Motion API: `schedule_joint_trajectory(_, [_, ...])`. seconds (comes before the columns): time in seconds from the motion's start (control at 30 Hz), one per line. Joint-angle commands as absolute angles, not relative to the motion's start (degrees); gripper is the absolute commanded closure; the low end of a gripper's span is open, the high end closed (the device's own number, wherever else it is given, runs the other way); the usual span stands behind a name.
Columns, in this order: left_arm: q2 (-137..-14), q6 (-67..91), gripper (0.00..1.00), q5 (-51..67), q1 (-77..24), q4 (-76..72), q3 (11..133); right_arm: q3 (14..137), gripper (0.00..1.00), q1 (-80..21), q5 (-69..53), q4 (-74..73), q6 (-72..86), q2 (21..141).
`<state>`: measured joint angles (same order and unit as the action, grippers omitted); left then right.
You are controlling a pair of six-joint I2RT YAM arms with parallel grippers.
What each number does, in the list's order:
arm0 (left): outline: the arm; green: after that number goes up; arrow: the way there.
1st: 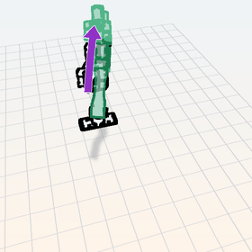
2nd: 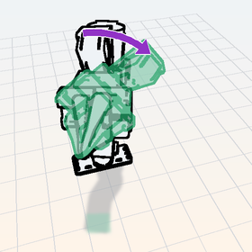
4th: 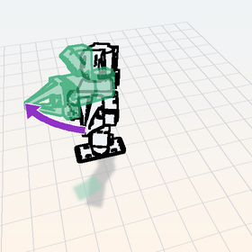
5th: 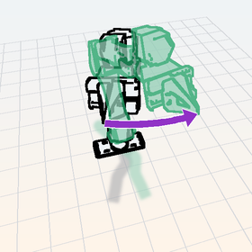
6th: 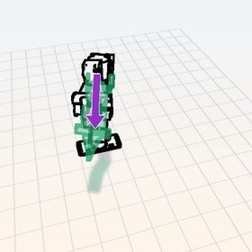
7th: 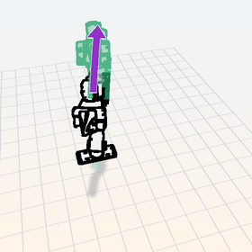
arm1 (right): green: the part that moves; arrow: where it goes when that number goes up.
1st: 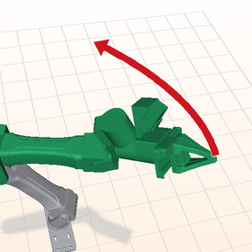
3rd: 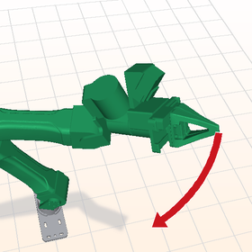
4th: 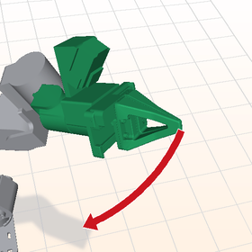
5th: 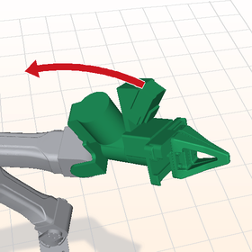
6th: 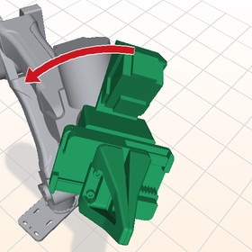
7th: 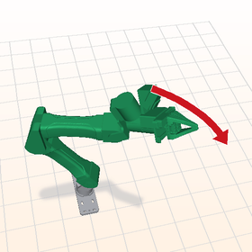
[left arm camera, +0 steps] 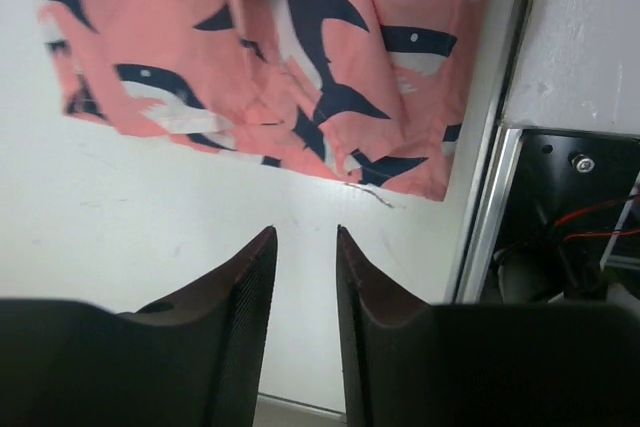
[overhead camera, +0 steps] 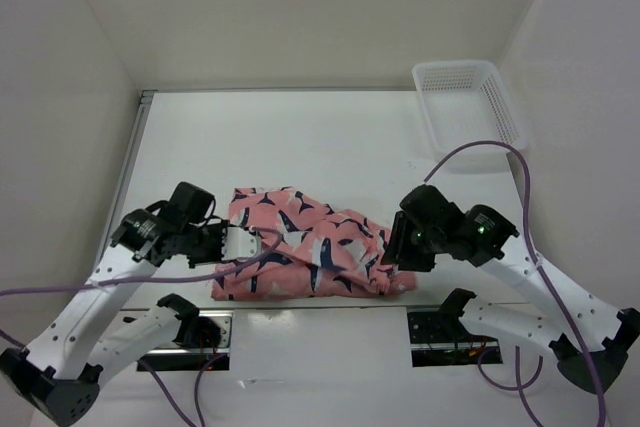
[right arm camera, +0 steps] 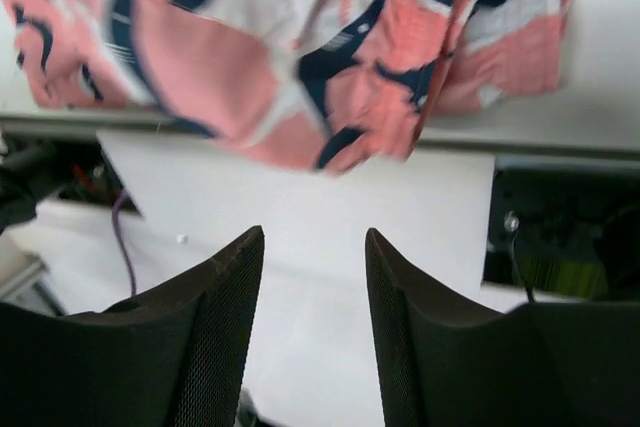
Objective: Fold and stack the shorts
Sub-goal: Fold the shorts
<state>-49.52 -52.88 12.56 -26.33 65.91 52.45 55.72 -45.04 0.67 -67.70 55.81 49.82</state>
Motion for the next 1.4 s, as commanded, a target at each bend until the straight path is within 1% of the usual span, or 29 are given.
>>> schedule_joint_trajectory(0.0, [-43.6, -56.6, 0.62, 13.8, -26.0, 70.2, 58.4, 63.0, 0.49, -46.2, -6.5, -74.7, 54.0, 49.6])
schedule_joint_trajectory(0.07, [-41.6, -49.6, 0.60, 11.1, -26.0, 64.6, 58.4, 68.0, 0.49, -46.2, -6.5, -74.7, 54.2, 47.8])
schedule_joint_trajectory(0.1, [-41.6, -42.6, 0.56, 7.2, -26.0, 56.9, 57.8, 70.9, 0.49, -46.2, -3.5, -74.7, 52.6, 48.6])
schedule_joint_trajectory(0.13, [-41.6, -39.8, 0.49, 5.7, -26.0, 52.8, 56.6, 74.5, 0.49, -46.2, -1.7, -74.7, 50.6, 49.6])
schedule_joint_trajectory(0.17, [-42.9, -37.5, 0.45, 4.3, -26.0, 45.0, 53.7, 74.5, 0.49, -46.2, 1.5, -72.6, 49.8, 52.4])
schedule_joint_trajectory(0.2, [-44.9, -33.0, 0.42, 1.3, -26.0, 41.3, 52.3, 71.6, 0.49, -46.2, 2.3, -70.2, 47.3, 54.2])
schedule_joint_trajectory(0.23, [-48.0, -31.4, 0.41, 0.4, -26.0, 38.7, 51.4, 69.5, 0.49, -46.2, 2.3, -67.0, 46.3, 56.3])
schedule_joint_trajectory(0.27, [-55.6, -30.4, 0.41, 0.4, -26.0, 36.6, 51.4, 67.3, 0.49, -46.2, 2.3, -60.3, 45.8, 58.8])
schedule_joint_trajectory(0.33, [-65.2, -28.1, 0.41, -3.4, -25.5, 33.3, 51.4, 63.4, 0.49, -46.2, 4.9, -56.5, 48.0, 66.5])
schedule_joint_trajectory(0.37, [-67.3, -26.6, 0.41, -5.8, -24.8, 31.7, 51.4, 62.6, 0.37, -46.2, 7.7, -56.5, 50.1, 69.7])
schedule_joint_trajectory(0.4, [-68.9, -24.7, 0.40, -9.1, -24.0, 29.9, 51.4, 62.1, 0.25, -46.2, 13.8, -56.5, 52.4, 69.7])
schedule_joint_trajectory(0.43, [-72.0, -23.7, 0.38, -9.1, -23.0, 27.7, 51.4, 61.2, 0.22, -46.2, 16.1, -56.5, 57.5, 69.2])
schedule_joint_trajectory(0.47, [-73.5, -22.0, 0.36, -9.7, -20.1, 26.7, 52.8, 58.7, 0.11, -46.2, 18.5, -55.0, 59.9, 68.0])
schedule_joint_trajectory(0.5, [-75.2, -18.1, 0.28, -9.7, -18.4, 26.7, 56.2, 57.1, 0.05, -45.5, 21.2, -53.8, 62.0, 64.4])
schedule_joint_trajectory(0.53, [-79.4, -16.3, 0.28, -6.3, -16.5, 26.7, 58.4, 55.3, 0.05, -44.3, 21.3, -52.6, 64.4, 62.8])
schedule_joint_trajectory(0.57, [-81.5, -15.0, 0.24, -3.9, -13.0, 27.3, 60.5, 52.2, 0.00, -41.0, 19.1, -49.6, 64.4, 61.3])
schedule_joint_trajectory(0.6, [-83.2, -13.9, 0.24, -1.8, -11.7, 27.3, 62.0, 50.7, 0.00, -39.4, 17.7, -48.2, 63.8, 61.3])
schedule_joint_trajectory(0.67, [-87.9, -13.4, 0.17, 3.6, -10.4, 26.8, 65.1, 46.8, 0.00, -37.0, 15.0, -45.5, 62.5, 62.9])
schedule_joint_trajectory(0.77, [-95.3, -12.8, 0.17, 8.4, -8.4, 26.2, 68.6, 42.8, 0.00, -36.5, 13.5, -41.8, 60.7, 66.7])
schedule_joint_trajectory(0.83, [-100.9, -12.8, 0.10, 15.9, -6.2, 29.1, 71.3, 41.3, 0.00, -35.0, 12.2, -35.8, 58.9, 70.7])
schedule_joint_trajectory(0.87, [-102.2, -13.4, 0.10, 18.3, -6.2, 29.9, 71.3, 41.3, 0.00, -35.0, 12.2, -35.8, 58.2, 72.7])
schedule_joint_trajectory(0.93, [-103.0, -15.1, 0.10, 23.6, -5.4, 30.4, 71.3, 41.3, 0.00, -34.3, 10.4, -33.0, 56.4, 78.6])
schedule_joint_trajectory(1.0, [-100.2, -16.4, 0.10, 25.6, -5.4, 30.4, 69.0, 42.1, 0.00, -33.8, 9.0, -32.2, 55.0, 82.6])
schedule_joint_trajectory(1.1, [-99.4, -19.2, 0.10, 26.1, -4.1, 33.0, 68.2, 42.1, 0.03, -33.8, 9.0, -30.7, 55.0, 83.1])
schedule_joint_trajectory(1.2, [-101.4, -21.7, 0.16, 28.6, -4.1, 35.9, 67.5, 42.1, 0.14, -32.3, 8.2, -30.1, 53.4, 83.8])
schedule_joint_trajectory(1.23, [-102.3, -22.4, 0.25, 29.6, -4.1, 35.9, 67.5, 42.9, 0.25, -31.6, 7.5, -30.1, 53.4, 85.1])
schedule_joint_trajectory(1.3, [-103.8, -21.8, 0.39, 29.2, -4.7, 35.4, 66.4, 44.1, 0.38, -31.6, 6.9, -30.1, 51.7, 86.7])
schedule_joint_trajectory(1.33, [-105.9, -21.3, 0.50, 28.0, -5.3, 34.9, 66.4, 44.7, 0.54, -31.6, 6.9, -29.4, 51.2, 88.5])
schedule_joint_trajectory(1.37, [-107.2, -20.1, 0.77, 24.8, -5.3, 33.8, 66.9, 46.7, 0.62, -31.6, 6.3, -29.4, 50.1, 89.3])
